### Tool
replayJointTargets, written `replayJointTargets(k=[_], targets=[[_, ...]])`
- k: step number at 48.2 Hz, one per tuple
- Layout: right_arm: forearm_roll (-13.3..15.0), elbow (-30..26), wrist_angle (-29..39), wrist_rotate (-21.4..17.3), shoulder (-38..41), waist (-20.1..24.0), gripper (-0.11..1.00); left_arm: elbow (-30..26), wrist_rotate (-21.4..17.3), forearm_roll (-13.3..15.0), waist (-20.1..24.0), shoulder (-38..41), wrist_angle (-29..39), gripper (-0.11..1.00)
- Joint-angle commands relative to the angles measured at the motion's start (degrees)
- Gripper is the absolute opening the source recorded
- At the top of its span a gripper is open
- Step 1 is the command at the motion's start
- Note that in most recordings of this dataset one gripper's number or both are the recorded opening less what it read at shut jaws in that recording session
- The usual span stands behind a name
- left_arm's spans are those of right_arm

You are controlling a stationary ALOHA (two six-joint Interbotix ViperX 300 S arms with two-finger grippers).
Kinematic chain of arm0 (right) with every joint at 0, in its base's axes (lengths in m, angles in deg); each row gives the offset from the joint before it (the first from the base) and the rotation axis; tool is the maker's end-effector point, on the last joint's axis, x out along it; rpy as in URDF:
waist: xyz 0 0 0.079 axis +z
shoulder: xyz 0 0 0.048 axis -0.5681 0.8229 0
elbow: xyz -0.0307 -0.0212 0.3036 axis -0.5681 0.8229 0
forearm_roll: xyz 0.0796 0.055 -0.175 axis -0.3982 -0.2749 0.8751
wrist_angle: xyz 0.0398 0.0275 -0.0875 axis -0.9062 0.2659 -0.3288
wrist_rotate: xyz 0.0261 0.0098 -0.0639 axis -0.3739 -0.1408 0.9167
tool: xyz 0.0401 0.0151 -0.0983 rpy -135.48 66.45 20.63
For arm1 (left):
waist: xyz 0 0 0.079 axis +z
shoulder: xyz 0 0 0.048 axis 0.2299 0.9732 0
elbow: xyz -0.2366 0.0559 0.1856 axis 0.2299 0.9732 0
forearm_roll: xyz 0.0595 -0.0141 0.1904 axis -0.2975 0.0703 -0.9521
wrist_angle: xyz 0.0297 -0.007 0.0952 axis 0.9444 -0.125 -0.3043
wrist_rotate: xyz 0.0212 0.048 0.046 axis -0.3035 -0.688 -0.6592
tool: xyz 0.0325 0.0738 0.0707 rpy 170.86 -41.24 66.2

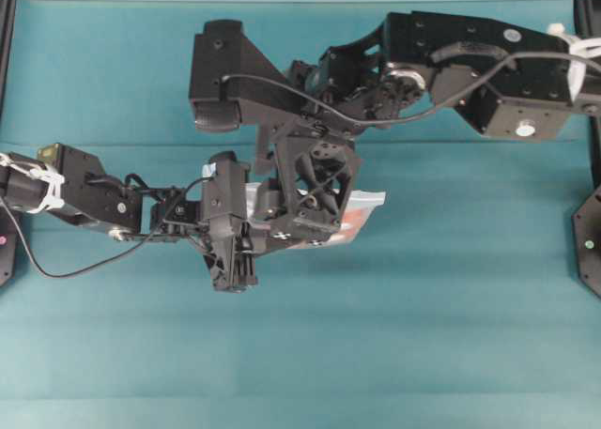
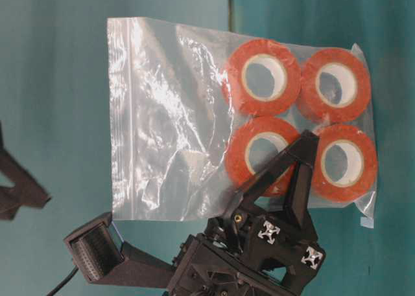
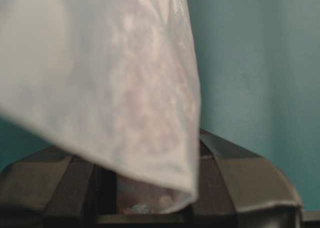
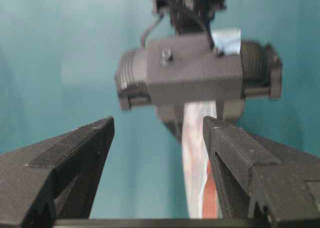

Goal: Hand over the clear zip bag and make it stand upright.

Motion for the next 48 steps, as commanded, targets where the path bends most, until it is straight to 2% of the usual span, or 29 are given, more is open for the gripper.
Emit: replayJointTargets(k=[1,9,32,48], targets=[[-0.09,-0.26,-1.41,0.79,-2.9,0.44,0.82,0.0,0.09,-0.09,-0.18,-0.18,0.26,0.25],[0.0,2.99,-2.64,0.88,-4.83,0.44,0.82,0.0,0.09,-0.09,-0.18,-0.18,0.26,0.25],[-0.26,15.56,-13.36,-0.18,-12.39,0.7,0.82,0.09,0.09,-0.09,-0.18,-0.26,0.26,0.25],[-0.35,16.61,-12.74,-1.41,-14.85,0.7,0.82,0.09,0.18,-0.09,-0.18,-0.26,0.26,0.25]])
